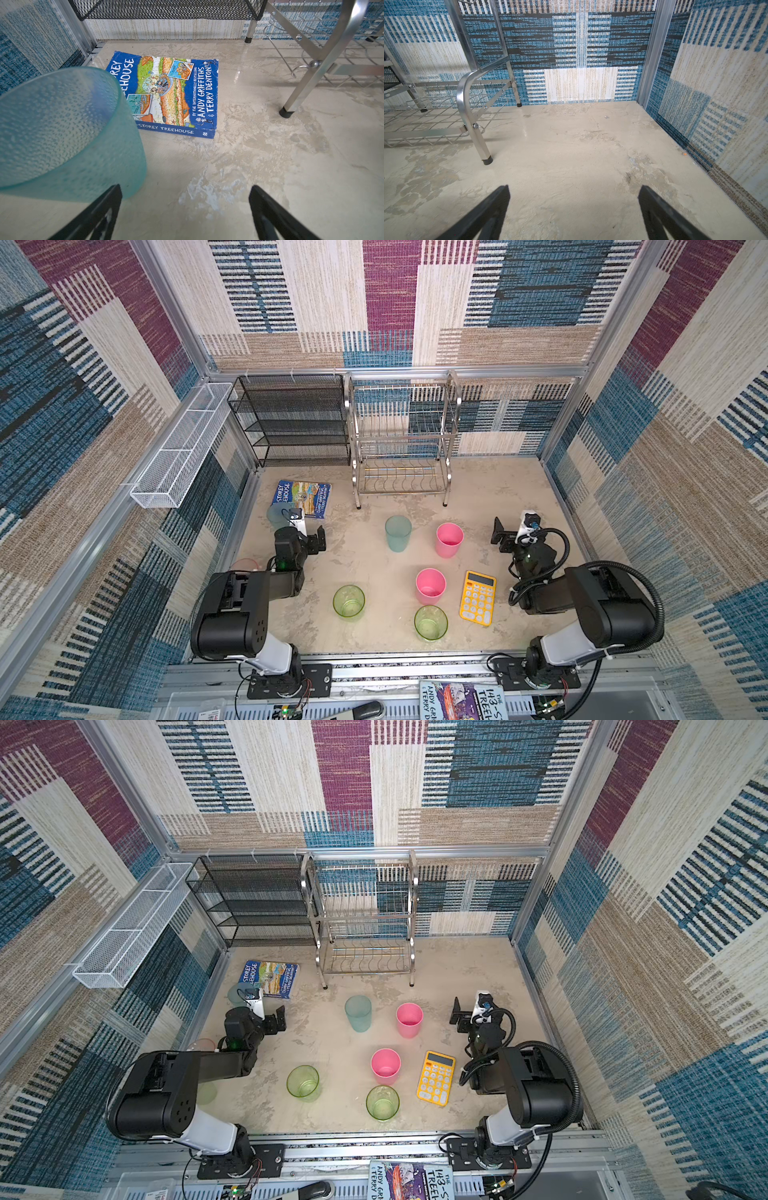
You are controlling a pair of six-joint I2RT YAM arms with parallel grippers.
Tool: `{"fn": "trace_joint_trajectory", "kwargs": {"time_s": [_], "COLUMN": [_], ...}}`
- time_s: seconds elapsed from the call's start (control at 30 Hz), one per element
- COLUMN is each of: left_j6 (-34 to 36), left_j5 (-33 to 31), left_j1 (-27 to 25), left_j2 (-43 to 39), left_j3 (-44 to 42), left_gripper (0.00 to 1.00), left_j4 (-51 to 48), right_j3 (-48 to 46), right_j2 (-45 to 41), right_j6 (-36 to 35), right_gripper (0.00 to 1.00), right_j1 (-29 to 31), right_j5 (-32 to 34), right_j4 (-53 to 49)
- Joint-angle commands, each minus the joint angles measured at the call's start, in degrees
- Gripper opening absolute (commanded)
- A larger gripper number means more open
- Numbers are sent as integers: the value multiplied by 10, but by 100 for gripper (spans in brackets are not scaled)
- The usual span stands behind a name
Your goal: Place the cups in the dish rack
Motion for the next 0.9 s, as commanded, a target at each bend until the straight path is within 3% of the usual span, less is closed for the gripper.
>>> {"fn": "trace_joint_trajectory", "kwargs": {"time_s": [0.0, 0.1, 0.27, 0.43, 0.67, 0.87], "left_j6": [5, -7, -16, -42, -155, -242], "left_j5": [-16, -45, -88, -128, -79, 21], "left_j1": [-2, -3, -7, -12, -13, -13], "left_j2": [-6, -24, -54, -100, -136, -107], "left_j3": [3, 24, 68, 110, 208, 290], "left_gripper": [99, 99, 98, 97, 90, 83], "left_j4": [14, -37, -145, -233, -394, -463], "right_j3": [3, 28, 117, 139, 225, 334], "right_j2": [-4, -29, -47, -64, -79, -36], "right_j6": [2, 2, 25, 47, 120, 213], "right_gripper": [100, 100, 100, 100, 100, 100], "right_j1": [0, 0, 1, 1, 1, 1], "right_j5": [3, 4, 24, 6, -48, -118], "right_j4": [18, -45, -236, -292, -422, -520]}}
